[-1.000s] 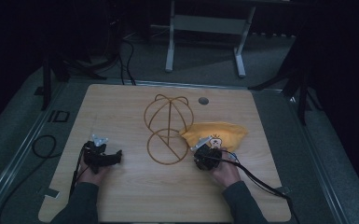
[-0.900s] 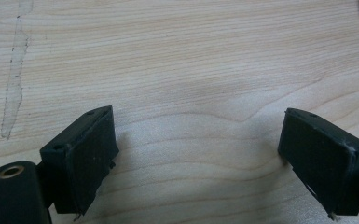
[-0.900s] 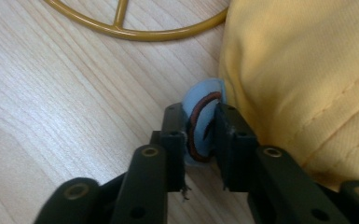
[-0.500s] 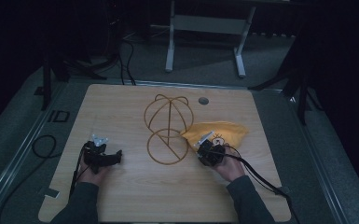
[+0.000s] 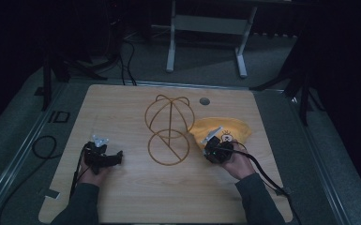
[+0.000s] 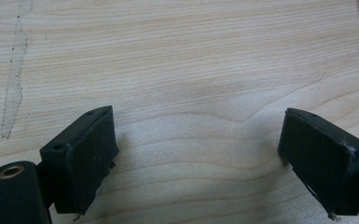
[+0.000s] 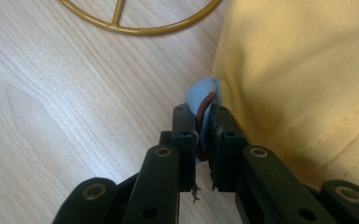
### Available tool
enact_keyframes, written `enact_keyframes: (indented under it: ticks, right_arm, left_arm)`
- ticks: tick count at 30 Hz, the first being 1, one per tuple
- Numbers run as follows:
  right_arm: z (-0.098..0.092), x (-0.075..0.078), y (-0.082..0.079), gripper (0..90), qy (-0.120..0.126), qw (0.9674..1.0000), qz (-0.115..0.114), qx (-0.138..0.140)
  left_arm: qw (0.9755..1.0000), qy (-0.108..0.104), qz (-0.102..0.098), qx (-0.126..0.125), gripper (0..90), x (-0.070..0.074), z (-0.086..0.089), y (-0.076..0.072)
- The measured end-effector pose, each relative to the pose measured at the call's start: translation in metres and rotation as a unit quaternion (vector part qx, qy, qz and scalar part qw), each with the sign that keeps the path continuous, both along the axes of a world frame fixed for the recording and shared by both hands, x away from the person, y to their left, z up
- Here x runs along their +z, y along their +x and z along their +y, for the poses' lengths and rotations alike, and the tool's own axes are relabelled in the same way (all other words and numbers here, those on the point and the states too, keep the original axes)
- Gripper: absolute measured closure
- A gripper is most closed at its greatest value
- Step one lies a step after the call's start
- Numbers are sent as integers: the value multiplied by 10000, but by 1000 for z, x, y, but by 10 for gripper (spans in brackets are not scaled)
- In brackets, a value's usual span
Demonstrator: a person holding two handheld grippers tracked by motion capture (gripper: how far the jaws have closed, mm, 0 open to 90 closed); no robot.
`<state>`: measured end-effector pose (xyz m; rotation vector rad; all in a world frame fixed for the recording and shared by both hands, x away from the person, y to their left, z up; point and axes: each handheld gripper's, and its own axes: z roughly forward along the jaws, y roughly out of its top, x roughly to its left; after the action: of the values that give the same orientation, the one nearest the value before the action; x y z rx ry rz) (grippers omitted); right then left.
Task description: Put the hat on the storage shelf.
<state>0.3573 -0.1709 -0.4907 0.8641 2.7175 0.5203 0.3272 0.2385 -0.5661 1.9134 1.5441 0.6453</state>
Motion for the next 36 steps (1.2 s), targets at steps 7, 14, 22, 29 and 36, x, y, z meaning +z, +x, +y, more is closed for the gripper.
enact_keyframes:
  ticks: [7, 14, 22, 29, 36]
  right_arm:
    - [-4, 13, -1, 824, 37, 10000, -26, 33]
    - [-8, 25, -1, 822, 39, 9999, -102, 54]
    - [-13, 41, -1, 822, 109, 9997, -198, 58]
    - [-17, 55, 0, 822, 170, 9992, -347, 30]
    - [-21, 68, 0, 822, 202, 9986, -483, -17]
  left_arm:
    - [10000, 2, 0, -1, 115, 0, 0, 0]
    - [10000, -3, -1, 3, 115, 0, 0, 0]
    - [10000, -5, 0, 4, 115, 0, 0, 0]
    - [10000, -12, -2, 10, 115, 0, 0, 0]
    - [10000, -12, 1, 8, 115, 0, 0, 0]
